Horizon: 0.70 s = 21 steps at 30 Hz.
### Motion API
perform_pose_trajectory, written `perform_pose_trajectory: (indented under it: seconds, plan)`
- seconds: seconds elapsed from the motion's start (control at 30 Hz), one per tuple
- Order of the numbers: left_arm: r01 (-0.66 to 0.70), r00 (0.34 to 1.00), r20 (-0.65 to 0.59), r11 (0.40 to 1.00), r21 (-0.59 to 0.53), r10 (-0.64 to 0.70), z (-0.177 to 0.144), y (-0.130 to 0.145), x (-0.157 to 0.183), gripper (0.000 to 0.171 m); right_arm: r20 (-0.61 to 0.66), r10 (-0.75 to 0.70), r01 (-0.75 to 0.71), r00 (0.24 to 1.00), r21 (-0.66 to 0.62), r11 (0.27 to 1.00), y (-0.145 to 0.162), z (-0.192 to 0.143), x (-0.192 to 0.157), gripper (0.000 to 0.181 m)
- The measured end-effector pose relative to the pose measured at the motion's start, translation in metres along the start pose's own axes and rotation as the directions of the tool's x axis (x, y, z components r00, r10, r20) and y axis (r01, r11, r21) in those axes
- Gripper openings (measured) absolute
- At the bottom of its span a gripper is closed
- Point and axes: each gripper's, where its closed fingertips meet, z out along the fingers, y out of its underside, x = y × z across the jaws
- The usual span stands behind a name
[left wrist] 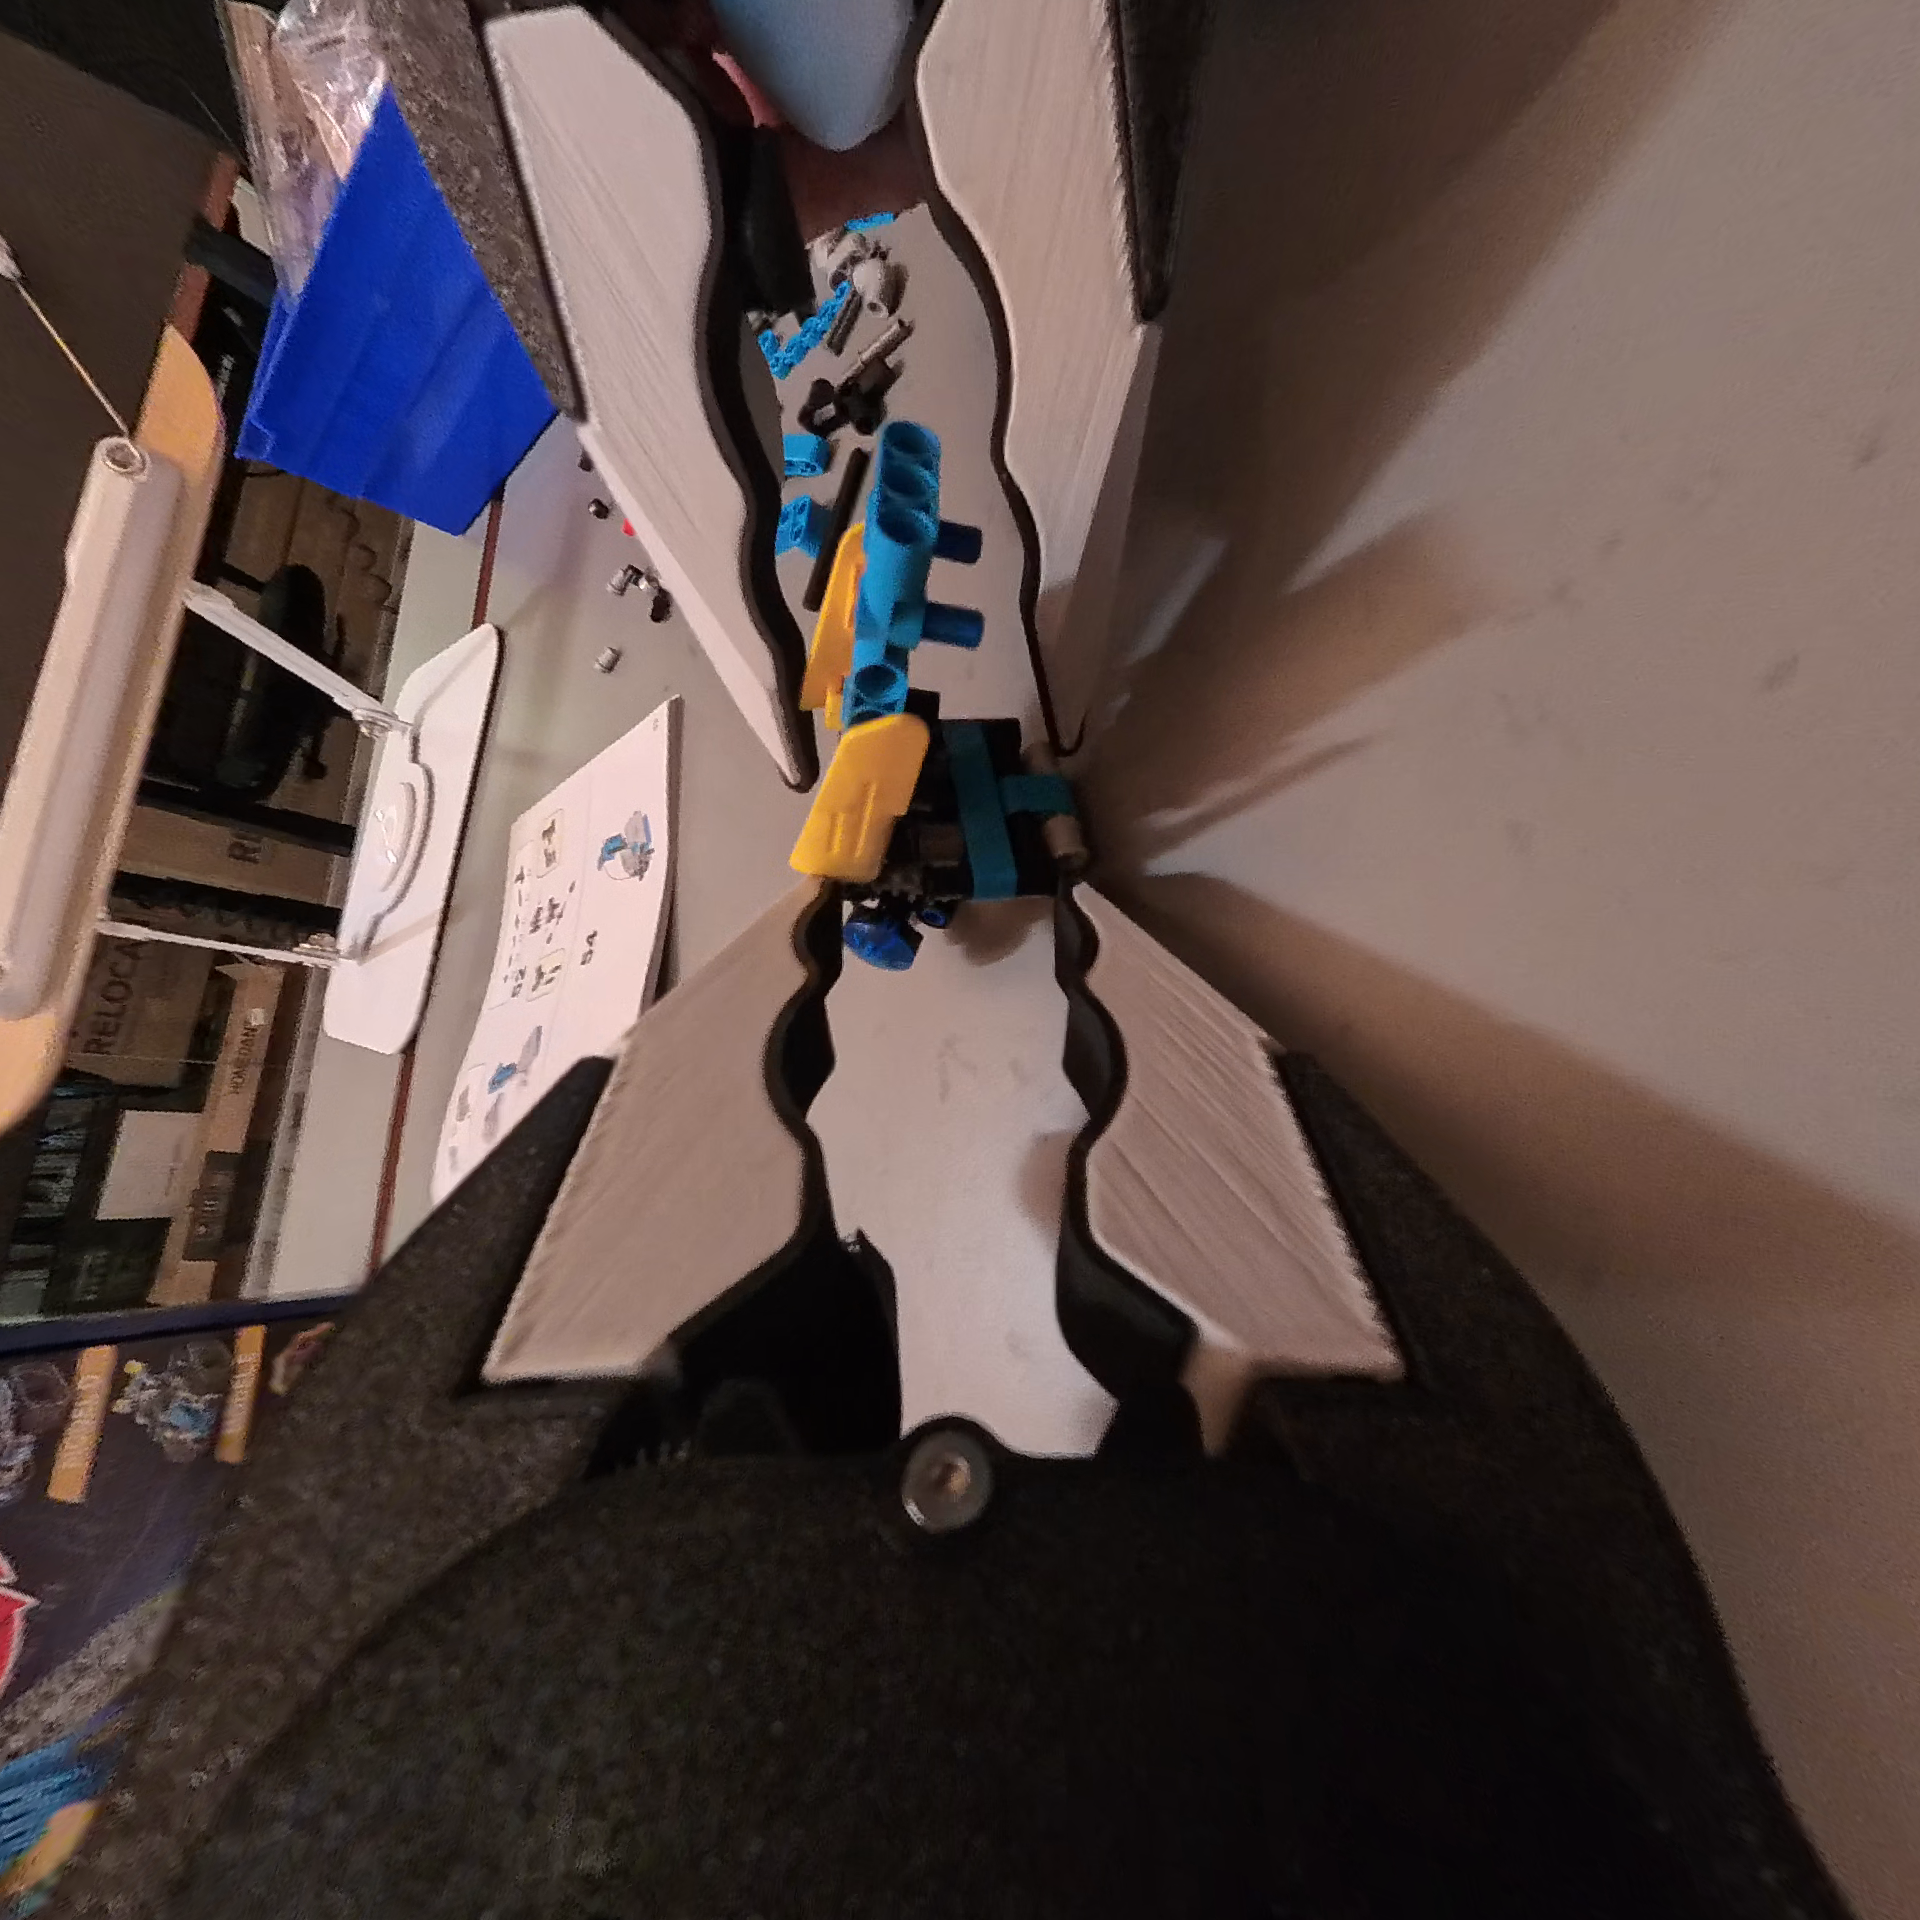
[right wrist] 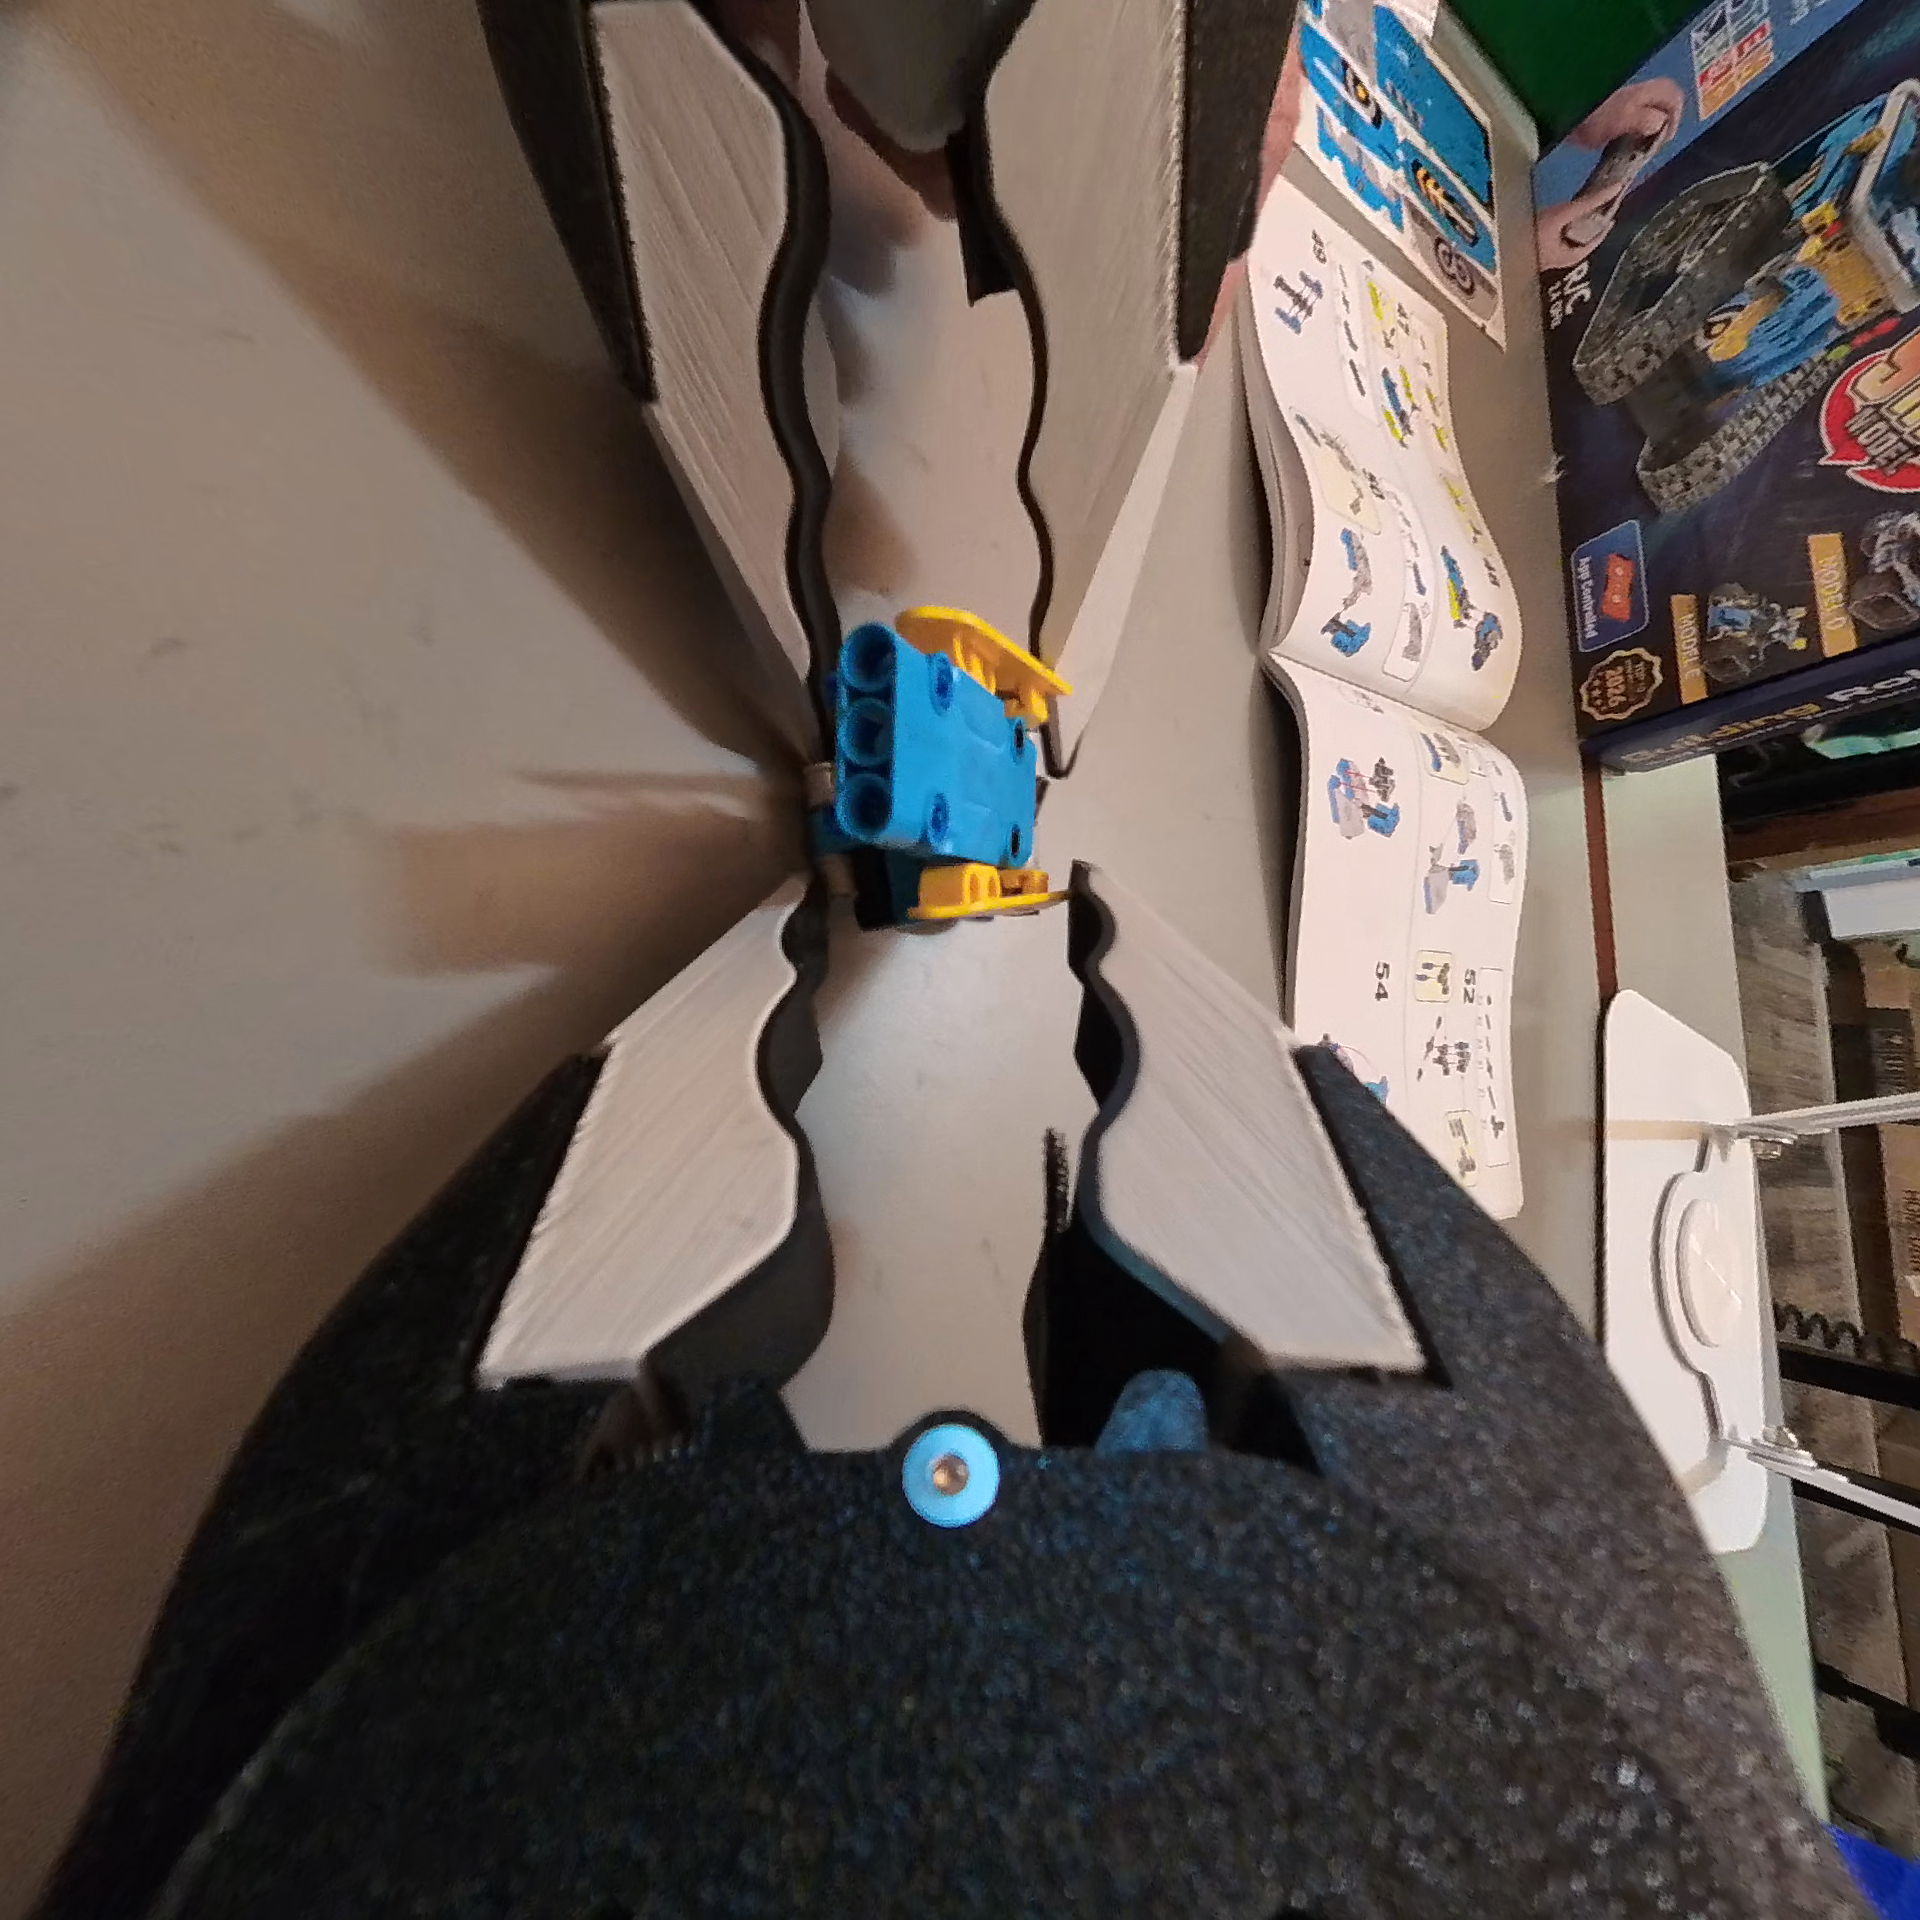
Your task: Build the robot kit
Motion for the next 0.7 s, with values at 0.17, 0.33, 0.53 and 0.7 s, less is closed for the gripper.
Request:
perform_pose_trajectory:
  seconds: [0.17, 0.33, 0.53, 0.7]
  plan:
    - [0.196, 0.974, -0.115, 0.980, 0.016, -0.193, -0.011, 0.000, 0.006, 0.038, 0.008, -0.016, 0.015, 1.000, 0.008, 1.000, -0.004, 0.001, -0.003, 0.046]
    - [0.426, 0.888, -0.205, 0.904, 0.034, -0.411, -0.016, -0.005, 0.004, 0.033, 0.020, -0.003, 0.003, 1.000, 0.024, 1.000, -0.006, 0.002, -0.004, 0.045]
    - [0.528, 0.833, -0.200, 0.849, 0.012, -0.516, -0.014, -0.004, 0.000, 0.024, 0.036, 0.006, -0.007, 0.999, 0.026, 1.000, -0.009, 0.003, -0.003, 0.040]
    - [0.646, 0.738, -0.237, 0.763, -0.019, -0.631, -0.013, -0.004, -0.001, 0.019, 0.023, 0.005, -0.005, 1.000, 0.026, 1.000, -0.010, 0.003, -0.003, 0.040]
